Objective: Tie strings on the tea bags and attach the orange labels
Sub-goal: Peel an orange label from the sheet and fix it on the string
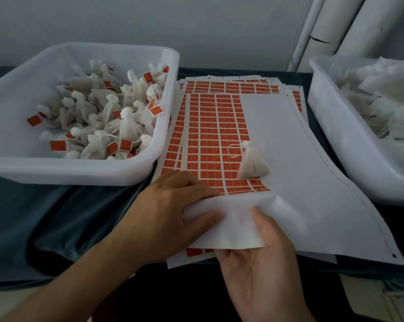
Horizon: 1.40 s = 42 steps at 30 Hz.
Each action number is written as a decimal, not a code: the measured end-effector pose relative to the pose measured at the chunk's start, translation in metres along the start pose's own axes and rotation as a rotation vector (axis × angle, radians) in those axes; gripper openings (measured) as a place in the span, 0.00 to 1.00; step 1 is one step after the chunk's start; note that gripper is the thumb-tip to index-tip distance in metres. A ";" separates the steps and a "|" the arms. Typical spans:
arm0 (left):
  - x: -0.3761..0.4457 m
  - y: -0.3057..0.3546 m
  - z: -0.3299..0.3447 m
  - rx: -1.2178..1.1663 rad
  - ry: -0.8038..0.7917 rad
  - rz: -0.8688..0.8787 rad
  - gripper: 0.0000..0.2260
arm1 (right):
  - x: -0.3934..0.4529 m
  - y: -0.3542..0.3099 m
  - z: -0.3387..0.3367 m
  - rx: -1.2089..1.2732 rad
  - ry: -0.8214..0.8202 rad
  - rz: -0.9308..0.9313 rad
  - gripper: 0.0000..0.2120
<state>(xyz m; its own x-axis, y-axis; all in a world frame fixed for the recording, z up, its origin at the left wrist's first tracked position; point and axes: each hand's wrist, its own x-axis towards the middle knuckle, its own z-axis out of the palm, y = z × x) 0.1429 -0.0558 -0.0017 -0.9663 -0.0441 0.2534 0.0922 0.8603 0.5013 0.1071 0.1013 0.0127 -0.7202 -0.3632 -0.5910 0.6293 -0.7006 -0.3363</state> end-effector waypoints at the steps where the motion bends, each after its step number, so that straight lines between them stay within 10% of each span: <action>1: 0.000 0.000 0.000 -0.009 0.021 0.002 0.19 | -0.001 0.000 -0.002 0.003 -0.007 0.006 0.12; 16: 0.006 -0.002 -0.005 -0.334 0.023 -0.340 0.06 | -0.001 0.006 -0.015 -0.130 -0.064 -0.003 0.22; 32: -0.003 0.008 -0.006 -0.166 -0.013 -0.131 0.21 | -0.001 0.018 -0.021 -0.191 -0.078 -0.073 0.26; 42: 0.003 0.005 -0.003 -0.292 0.018 -0.257 0.08 | 0.002 0.020 -0.025 -0.226 -0.092 -0.096 0.27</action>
<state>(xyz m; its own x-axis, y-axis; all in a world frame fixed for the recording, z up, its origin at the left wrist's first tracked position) 0.1415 -0.0529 0.0043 -0.9626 -0.2510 0.1020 -0.0858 0.6395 0.7640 0.1252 0.1020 -0.0136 -0.7971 -0.3630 -0.4826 0.5982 -0.5835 -0.5492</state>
